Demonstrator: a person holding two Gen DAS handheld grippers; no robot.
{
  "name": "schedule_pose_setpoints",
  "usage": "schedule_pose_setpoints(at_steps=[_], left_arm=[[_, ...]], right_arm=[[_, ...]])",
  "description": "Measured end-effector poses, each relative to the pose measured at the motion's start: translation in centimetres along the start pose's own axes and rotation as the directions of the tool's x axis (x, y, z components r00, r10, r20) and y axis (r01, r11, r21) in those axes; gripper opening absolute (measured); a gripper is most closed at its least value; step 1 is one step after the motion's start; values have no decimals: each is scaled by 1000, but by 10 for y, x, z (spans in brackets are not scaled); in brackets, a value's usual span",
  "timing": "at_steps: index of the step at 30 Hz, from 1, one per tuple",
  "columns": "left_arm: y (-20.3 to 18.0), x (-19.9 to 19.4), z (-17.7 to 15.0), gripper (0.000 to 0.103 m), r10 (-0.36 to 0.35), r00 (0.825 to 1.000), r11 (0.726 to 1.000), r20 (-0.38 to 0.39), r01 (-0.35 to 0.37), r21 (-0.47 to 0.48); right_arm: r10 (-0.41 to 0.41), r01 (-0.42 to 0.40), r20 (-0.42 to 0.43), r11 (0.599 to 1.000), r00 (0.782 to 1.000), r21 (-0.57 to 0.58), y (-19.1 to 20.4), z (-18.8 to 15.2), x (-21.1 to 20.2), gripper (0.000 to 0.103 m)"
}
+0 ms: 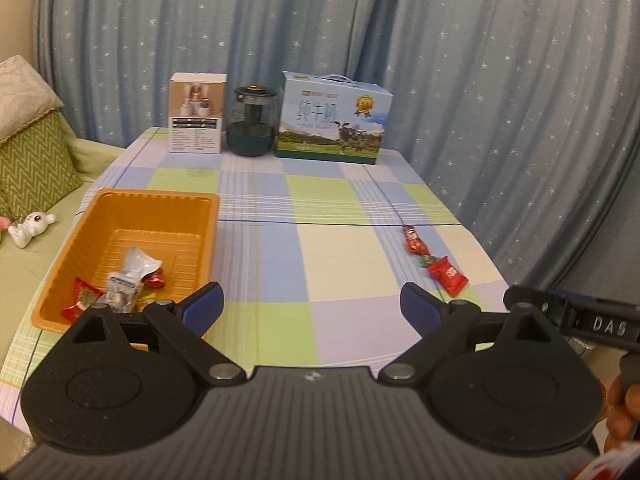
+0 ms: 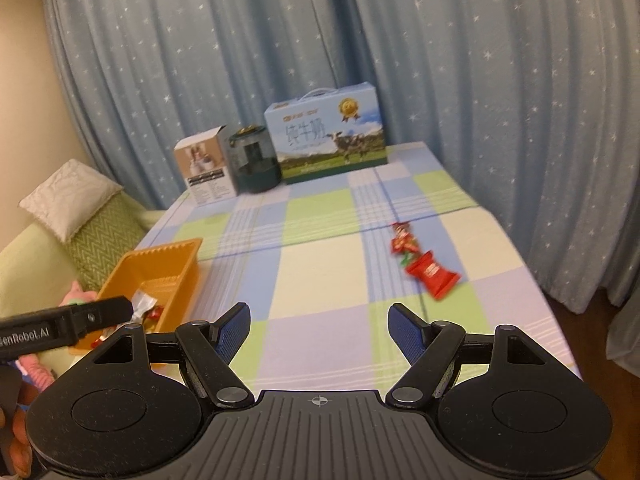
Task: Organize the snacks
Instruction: 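Move both open tools back toward the remaining red snacks, then grasp the red square candy with the right tool while the left tool grasps the green-wrapped candy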
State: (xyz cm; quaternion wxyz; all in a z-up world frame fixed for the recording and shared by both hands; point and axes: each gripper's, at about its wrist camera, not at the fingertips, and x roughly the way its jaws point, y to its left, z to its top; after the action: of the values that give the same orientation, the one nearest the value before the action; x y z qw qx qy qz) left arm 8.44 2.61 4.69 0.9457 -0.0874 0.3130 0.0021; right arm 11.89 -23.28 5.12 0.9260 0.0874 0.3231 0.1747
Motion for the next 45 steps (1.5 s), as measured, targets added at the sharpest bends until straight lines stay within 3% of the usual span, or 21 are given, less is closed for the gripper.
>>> schedule_pose_setpoints(at_steps=[7,14,18,27,31,39,42,45], left_arm=[[-19,33,3,94,-5,1000,1000,-15,5,10],[-44,73,2,94,-16,1000,998,-1,16,60],[-54,106,4,94,-21,1000,998,-22,22,66],[-70,183,1,94,-28,991,994,-127,41,99],[-72,208,-2,94,-34,988,994,-150,49,102],[-80,240,-4,93,-59,984,990,-171,79,115],[-84,247,-4,93,-64,982,989,-176,86,123],[-85,251,-3,93,-73,982,986,-174,97,134]], right_arm=[[-5,4,31,1000,999,7,-26,19,3,76],[-84,84,10,996,996,-18,-82,27,32,76],[-104,103,-14,990,994,-95,-109,27,62,76],[-64,34,-98,959,993,-281,-134,10,152,75],[-47,-3,-131,935,990,-354,-134,5,187,62],[-74,-8,-162,889,984,-458,-135,-5,230,49],[-88,-3,-166,877,982,-481,-133,-9,235,30],[-72,5,-138,902,988,-432,-138,-5,226,23]])
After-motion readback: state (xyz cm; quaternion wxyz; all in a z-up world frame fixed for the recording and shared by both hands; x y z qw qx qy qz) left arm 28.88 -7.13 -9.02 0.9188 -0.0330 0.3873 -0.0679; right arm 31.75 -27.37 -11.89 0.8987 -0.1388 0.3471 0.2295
